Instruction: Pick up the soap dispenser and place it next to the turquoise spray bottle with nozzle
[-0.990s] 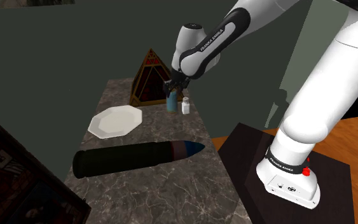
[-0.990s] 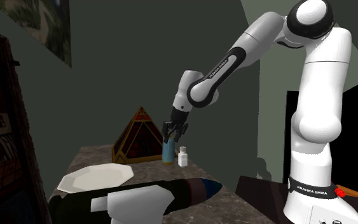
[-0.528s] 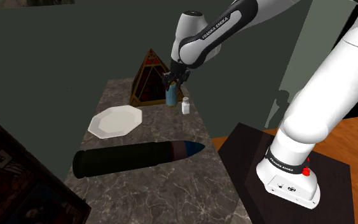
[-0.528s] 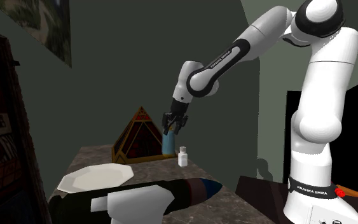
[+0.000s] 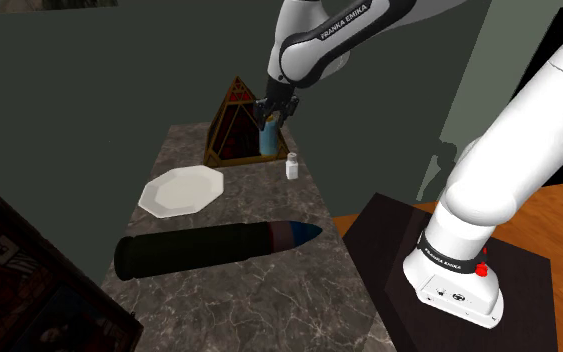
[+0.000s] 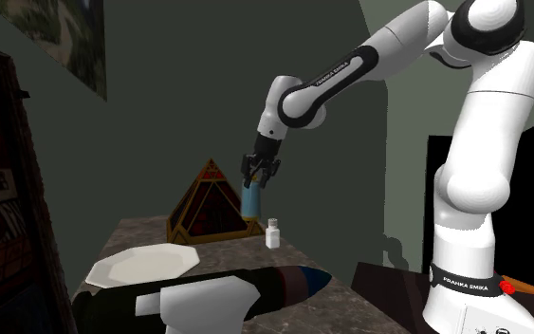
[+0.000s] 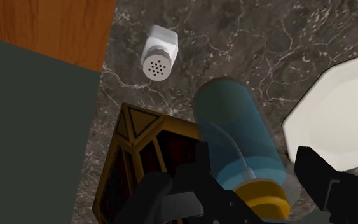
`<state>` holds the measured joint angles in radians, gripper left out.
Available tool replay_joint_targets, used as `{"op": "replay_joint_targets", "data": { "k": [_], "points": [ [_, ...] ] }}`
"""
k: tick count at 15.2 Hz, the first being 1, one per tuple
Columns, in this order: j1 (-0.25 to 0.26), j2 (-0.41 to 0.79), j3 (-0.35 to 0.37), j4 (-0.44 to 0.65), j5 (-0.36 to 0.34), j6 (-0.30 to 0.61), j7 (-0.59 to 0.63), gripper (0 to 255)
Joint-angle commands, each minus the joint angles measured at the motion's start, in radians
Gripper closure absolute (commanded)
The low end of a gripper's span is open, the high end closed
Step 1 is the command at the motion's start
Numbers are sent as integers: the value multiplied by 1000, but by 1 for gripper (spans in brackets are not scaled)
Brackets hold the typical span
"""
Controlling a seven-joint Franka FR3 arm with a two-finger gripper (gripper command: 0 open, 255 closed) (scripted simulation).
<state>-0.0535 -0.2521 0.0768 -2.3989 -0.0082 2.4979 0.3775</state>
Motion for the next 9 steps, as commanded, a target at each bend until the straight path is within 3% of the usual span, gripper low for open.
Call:
{"op": "replay_joint_targets", "data": {
  "k": [1, 9],
  "points": [
    [1, -14, -1, 15, 2, -30, -2, 255],
    [2, -52, -4, 91, 6, -143, -7, 255]
  ]
}}
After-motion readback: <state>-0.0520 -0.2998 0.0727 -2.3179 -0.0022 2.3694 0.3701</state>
